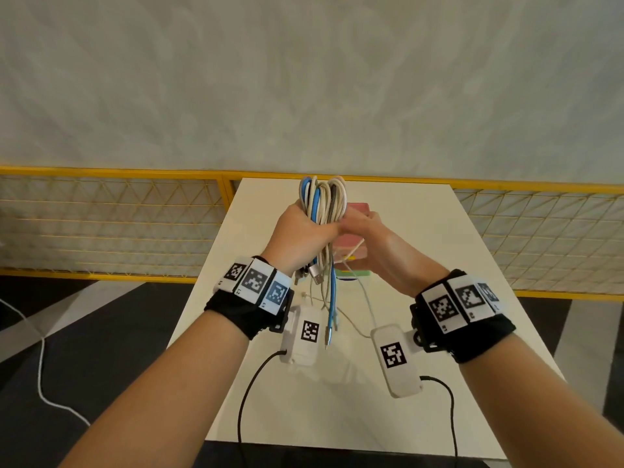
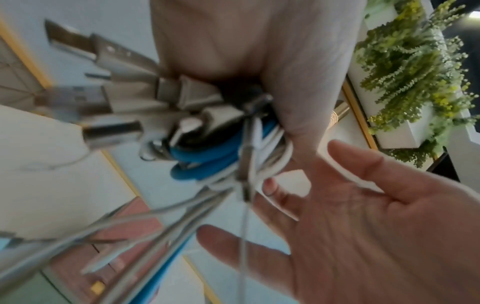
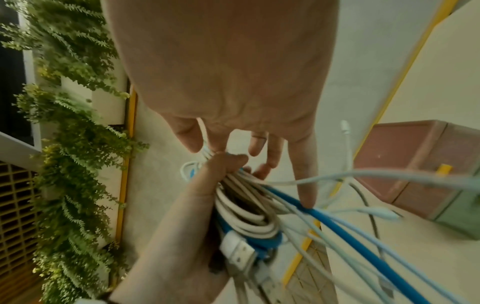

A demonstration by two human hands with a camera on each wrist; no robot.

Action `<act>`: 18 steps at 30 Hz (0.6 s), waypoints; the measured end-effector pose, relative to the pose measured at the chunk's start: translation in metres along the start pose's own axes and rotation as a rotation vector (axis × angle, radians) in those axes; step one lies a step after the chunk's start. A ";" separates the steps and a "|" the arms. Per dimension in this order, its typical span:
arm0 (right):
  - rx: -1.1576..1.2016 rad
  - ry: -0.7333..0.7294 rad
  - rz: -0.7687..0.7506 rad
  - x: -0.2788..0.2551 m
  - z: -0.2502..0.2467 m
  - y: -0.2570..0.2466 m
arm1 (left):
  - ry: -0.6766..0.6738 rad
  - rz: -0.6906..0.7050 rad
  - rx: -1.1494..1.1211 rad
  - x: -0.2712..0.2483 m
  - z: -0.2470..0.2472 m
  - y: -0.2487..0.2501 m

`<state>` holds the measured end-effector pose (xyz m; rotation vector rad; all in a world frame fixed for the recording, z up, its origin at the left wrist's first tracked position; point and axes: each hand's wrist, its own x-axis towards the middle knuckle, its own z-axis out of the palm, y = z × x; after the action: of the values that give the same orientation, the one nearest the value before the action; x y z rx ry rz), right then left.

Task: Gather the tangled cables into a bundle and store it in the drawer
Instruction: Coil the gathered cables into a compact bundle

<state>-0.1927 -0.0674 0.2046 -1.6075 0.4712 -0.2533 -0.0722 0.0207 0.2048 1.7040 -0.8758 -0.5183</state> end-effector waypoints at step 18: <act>-0.514 0.067 -0.254 0.008 0.012 0.056 | 0.107 0.004 -0.405 -0.011 -0.015 0.016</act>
<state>-0.1887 -0.0618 0.1469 -2.1715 0.4010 -0.4005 -0.0729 0.0366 0.2236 1.3462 -0.6456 -0.5550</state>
